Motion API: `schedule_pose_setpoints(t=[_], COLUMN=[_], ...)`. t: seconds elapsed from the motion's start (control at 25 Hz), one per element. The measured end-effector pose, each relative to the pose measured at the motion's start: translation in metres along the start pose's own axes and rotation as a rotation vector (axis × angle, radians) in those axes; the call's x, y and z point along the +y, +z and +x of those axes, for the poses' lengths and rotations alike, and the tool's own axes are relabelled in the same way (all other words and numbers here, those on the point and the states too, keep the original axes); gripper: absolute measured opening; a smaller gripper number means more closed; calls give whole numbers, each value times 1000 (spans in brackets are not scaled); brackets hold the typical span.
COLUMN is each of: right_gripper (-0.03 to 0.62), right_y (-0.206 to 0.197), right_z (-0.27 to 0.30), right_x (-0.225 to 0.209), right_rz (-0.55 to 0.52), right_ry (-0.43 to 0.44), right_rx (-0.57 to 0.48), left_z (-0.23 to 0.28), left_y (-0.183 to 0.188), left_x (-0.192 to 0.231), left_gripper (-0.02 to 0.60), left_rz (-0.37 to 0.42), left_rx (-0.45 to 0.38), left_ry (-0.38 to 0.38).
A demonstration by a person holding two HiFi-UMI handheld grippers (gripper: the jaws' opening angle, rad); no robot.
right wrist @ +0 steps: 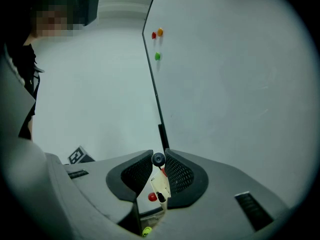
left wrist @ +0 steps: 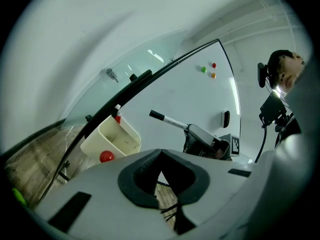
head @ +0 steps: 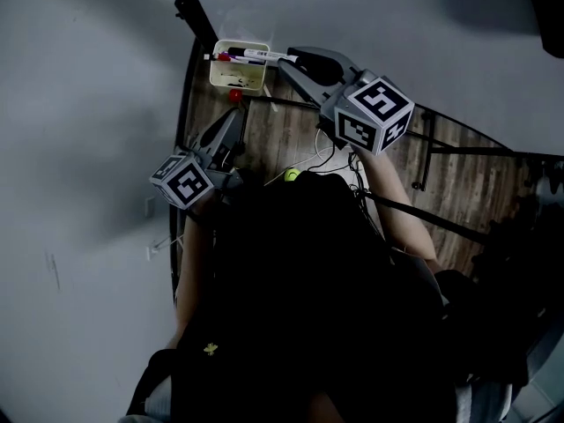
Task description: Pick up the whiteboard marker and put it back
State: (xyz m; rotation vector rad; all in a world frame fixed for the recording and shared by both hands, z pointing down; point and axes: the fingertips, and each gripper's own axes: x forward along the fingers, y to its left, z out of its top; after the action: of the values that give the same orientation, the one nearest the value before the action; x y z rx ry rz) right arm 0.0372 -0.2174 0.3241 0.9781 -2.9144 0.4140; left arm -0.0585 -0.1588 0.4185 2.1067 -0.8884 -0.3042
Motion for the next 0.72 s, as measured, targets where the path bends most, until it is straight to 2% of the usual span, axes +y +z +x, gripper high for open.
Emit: schedule_pose_setpoints(t=[0.72], right_gripper=[80], right_y=[13], right_z=[-25], right_x=[13], right_rz=[-16], right_ry=[-16], right_rx=[-32], left_z=[5], left_y=[-5], left_x=[-9], left_gripper=[31], left_rz=[12], left_rx=[1], left_ry=[-15])
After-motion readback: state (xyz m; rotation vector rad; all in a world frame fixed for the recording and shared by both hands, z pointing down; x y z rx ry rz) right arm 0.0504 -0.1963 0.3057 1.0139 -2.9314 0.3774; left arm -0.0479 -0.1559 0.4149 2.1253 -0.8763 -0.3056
